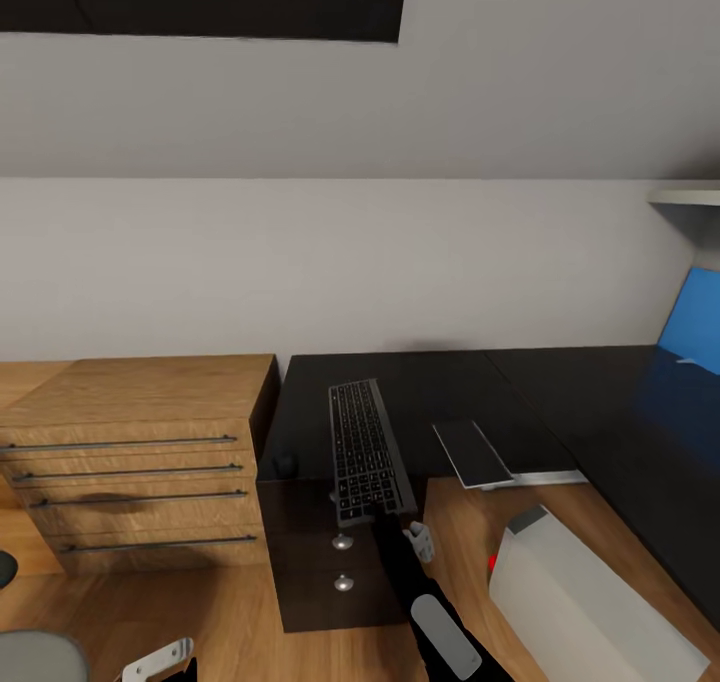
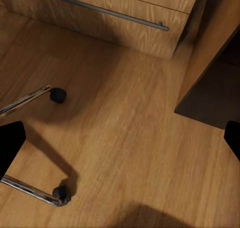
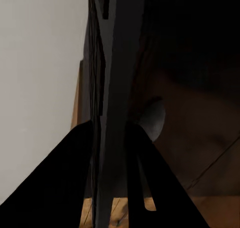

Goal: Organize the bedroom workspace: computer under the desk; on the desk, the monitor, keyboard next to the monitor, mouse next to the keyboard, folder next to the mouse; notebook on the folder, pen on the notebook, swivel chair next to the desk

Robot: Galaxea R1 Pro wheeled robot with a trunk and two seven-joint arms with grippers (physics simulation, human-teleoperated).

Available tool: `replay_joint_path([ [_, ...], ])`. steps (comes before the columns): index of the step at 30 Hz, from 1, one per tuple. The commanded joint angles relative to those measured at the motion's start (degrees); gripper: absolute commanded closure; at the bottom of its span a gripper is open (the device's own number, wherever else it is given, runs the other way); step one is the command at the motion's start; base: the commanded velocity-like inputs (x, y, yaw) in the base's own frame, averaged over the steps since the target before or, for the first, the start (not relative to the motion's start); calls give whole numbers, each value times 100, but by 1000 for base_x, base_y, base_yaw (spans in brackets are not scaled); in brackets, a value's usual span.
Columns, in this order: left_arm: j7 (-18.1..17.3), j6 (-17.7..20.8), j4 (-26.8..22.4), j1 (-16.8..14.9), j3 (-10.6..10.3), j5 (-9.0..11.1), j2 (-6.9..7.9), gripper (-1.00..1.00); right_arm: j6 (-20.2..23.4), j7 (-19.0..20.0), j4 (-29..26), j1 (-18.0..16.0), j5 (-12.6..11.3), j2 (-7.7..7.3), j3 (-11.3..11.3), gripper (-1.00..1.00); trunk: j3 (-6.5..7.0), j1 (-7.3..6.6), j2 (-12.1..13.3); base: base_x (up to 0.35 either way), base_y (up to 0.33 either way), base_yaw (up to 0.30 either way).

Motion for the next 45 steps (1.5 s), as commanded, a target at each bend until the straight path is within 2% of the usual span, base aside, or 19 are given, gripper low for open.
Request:
replay_joint_path([
  [1, 45, 17, -13, 1, -16, 36, 7, -100, -27, 33, 9, -7, -78, 0, 19, 100, 14, -23, 39, 0, 0, 0],
  [5, 56, 4, -19, 1, -38, 26, -14, -100, -34, 71, -37, -7, -76, 0, 23, 100, 86, -110, 199, 0, 0, 0],
  [10, 56, 4, -21, 1, -87, 23, -27, -100, -95, 358, -287, 6, -70, 0, 23, 100, 175, -220, 400, -67, -12, 0],
  [15, 55, 9, -19, 1, -96, 28, -29, -100, -103, 424, -972, 141, -71, -18, 25, 100, 265, -330, 600, -291, -116, 0],
  [21, 60, 17, 18, 1, -105, 31, -29, -100, -102, 335, -1670, 383, -77, -256, 28, 100, 373, -462, 841, -323, -185, 0],
  [23, 60, 17, 61, 1, -112, 31, -29, -100, -102, 213, -1845, 423, -91, -336, 28, 100, 409, -506, 921, -315, -202, 0],
  [24, 62, 23, 100, 1, -122, 31, -29, -100, -98, 26, -2056, 488, -105, -423, 28, 100, 427, -528, 961, -302, -220, 0],
  [27, 63, 36, 242, 1, -121, 31, -29, -100, -102, -164, -2361, 643, -120, -492, 20, 100, 481, -594, 1082, -297, -228, 0],
  [45, 49, 8, 277, 1, -97, 23, -21, -100, -81, -234, -2439, 667, -120, -516, -126, 100, 804, -989, 1804, -295, -216, 0],
])
